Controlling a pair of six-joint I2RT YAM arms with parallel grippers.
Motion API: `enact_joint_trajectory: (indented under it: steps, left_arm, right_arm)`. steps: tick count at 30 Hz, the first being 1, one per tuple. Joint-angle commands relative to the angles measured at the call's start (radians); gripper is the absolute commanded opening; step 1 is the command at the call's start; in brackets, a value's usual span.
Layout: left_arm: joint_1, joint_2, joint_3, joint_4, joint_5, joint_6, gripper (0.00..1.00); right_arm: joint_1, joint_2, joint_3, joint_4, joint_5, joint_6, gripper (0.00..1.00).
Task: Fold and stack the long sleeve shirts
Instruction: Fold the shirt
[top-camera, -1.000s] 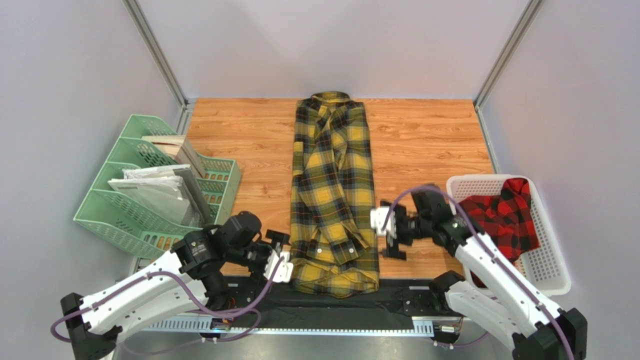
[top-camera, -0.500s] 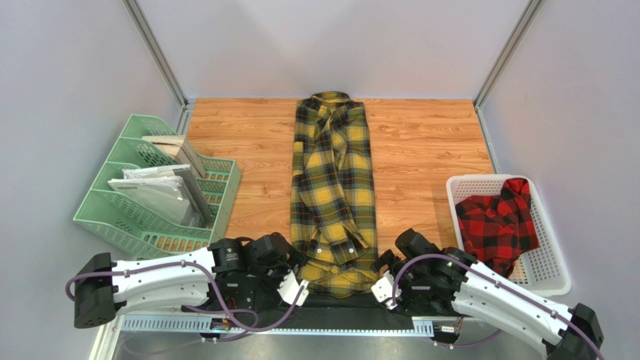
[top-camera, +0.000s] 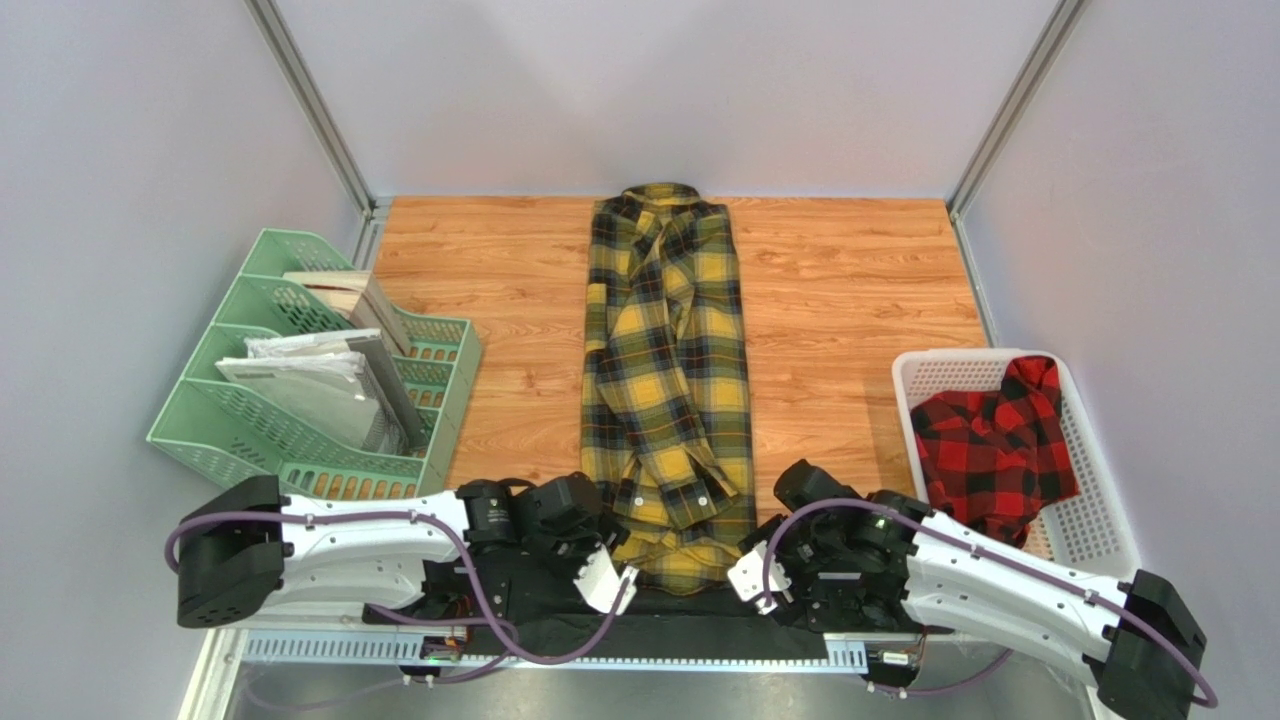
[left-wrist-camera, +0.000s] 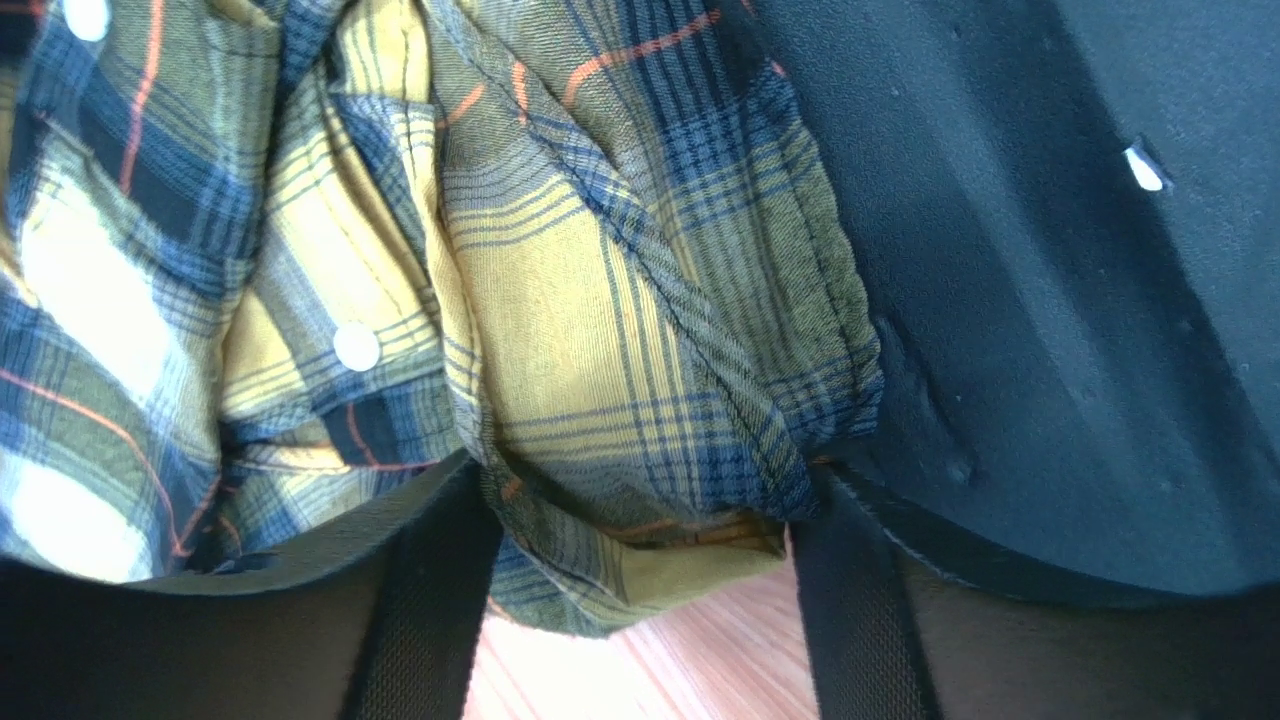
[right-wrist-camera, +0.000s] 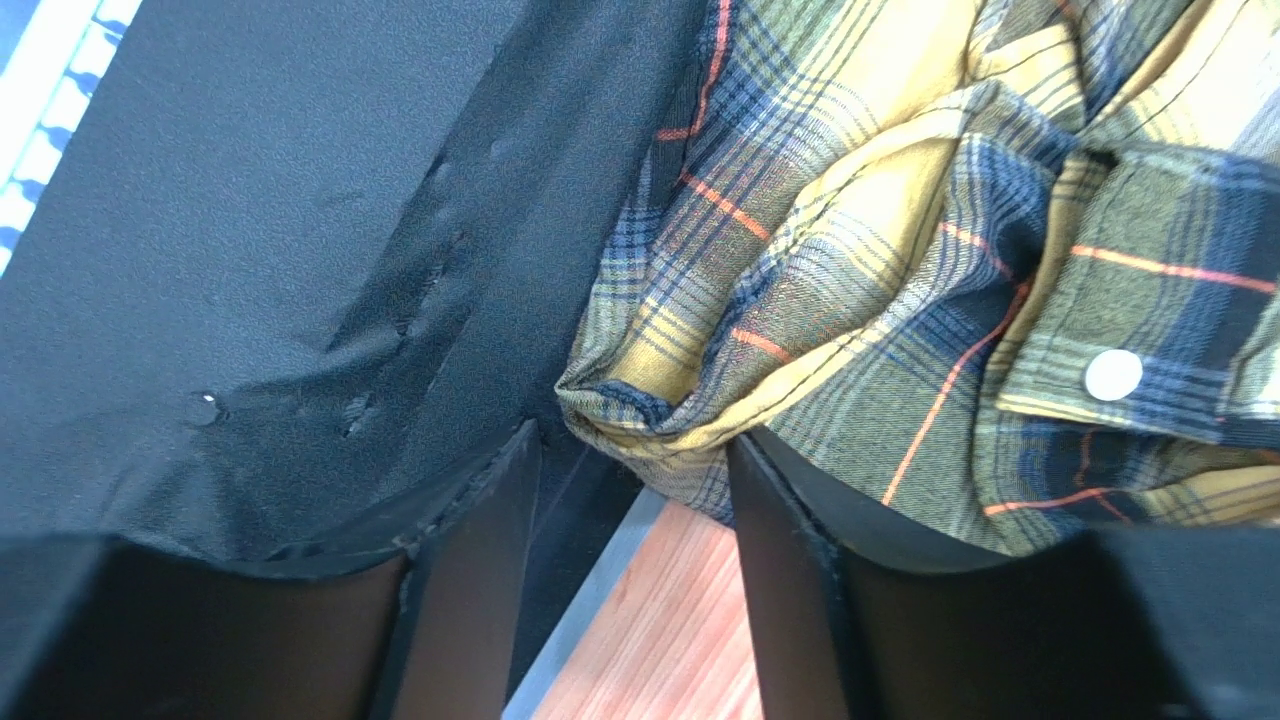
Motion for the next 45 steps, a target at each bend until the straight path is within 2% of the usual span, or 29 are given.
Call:
enact_joint_trajectory:
  steps: [1,5,6,8,10,15,18,22,25,33,34,35,36,37,38,39,42,45]
  left_arm:
    - [-0.009,0.021,0.033,0.064,0.003,0.009,0.58]
    - [-0.009,-0.003,0.043,0.058,0.023,-0.028,0.37]
    - [-0.009,-0.014,0.045,0.054,0.027,-0.032,0.23]
    - [-0.009,-0.021,0.046,0.038,0.032,-0.043,0.08]
    - [-0.007,-0.038,0.049,0.035,0.027,-0.069,0.0]
    - [-0.007,-0.144,0.071,-0.018,0.064,-0.13,0.0]
    - [-0.009,-0.198,0.086,-0.063,0.099,-0.158,0.0]
    - [-0.009,-0.229,0.099,-0.103,0.107,-0.19,0.0]
    - [-0.007,-0.229,0.095,-0.101,0.096,-0.196,0.0]
    - [-0.007,-0.219,0.077,-0.113,0.09,-0.17,0.0]
    - [-0.007,-0.227,0.076,-0.117,0.09,-0.172,0.0]
    - [-0.007,-0.238,0.071,-0.12,0.092,-0.17,0.0]
    - [-0.007,-0.241,0.069,-0.121,0.093,-0.173,0.0]
    - [-0.007,-0.242,0.065,-0.12,0.093,-0.175,0.0]
    - [-0.007,-0.242,0.065,-0.12,0.093,-0.177,0.0]
    - [-0.007,-0.241,0.065,-0.12,0.092,-0.178,0.0]
    - [-0.007,-0.236,0.065,-0.114,0.085,-0.181,0.0]
    - [-0.007,-0.233,0.063,-0.107,0.09,-0.181,0.0]
  right_arm:
    - [0.019,0.078,-0.027,0.249,0.144,-0.003,0.5]
    - [0.026,0.099,0.02,0.259,0.132,0.03,0.42]
    - [0.037,0.11,0.028,0.272,0.139,0.052,0.38]
    - [0.04,0.135,0.03,0.299,0.15,0.066,0.21]
    - [0.042,0.147,0.039,0.311,0.173,0.096,0.0]
    - [0.04,0.066,0.056,0.288,0.208,0.159,0.0]
    - [0.042,-0.005,0.074,0.213,0.215,0.198,0.0]
    - [0.04,-0.058,0.097,0.191,0.253,0.264,0.0]
    - [0.042,-0.051,0.112,0.202,0.291,0.296,0.0]
    - [0.042,-0.029,0.096,0.196,0.227,0.228,0.0]
    - [0.04,-0.026,0.102,0.185,0.216,0.222,0.08]
    - [0.042,-0.022,0.109,0.165,0.209,0.212,0.26]
    - [0.042,-0.007,0.115,0.139,0.199,0.195,0.46]
    - [0.042,-0.002,0.119,0.098,0.199,0.151,0.83]
    - [0.042,0.004,0.117,0.076,0.192,0.129,0.94]
    - [0.04,0.01,0.114,0.052,0.189,0.109,1.0]
    - [0.04,0.017,0.09,0.091,0.187,0.078,1.0]
    - [0.042,0.1,0.083,0.144,0.184,0.064,0.98]
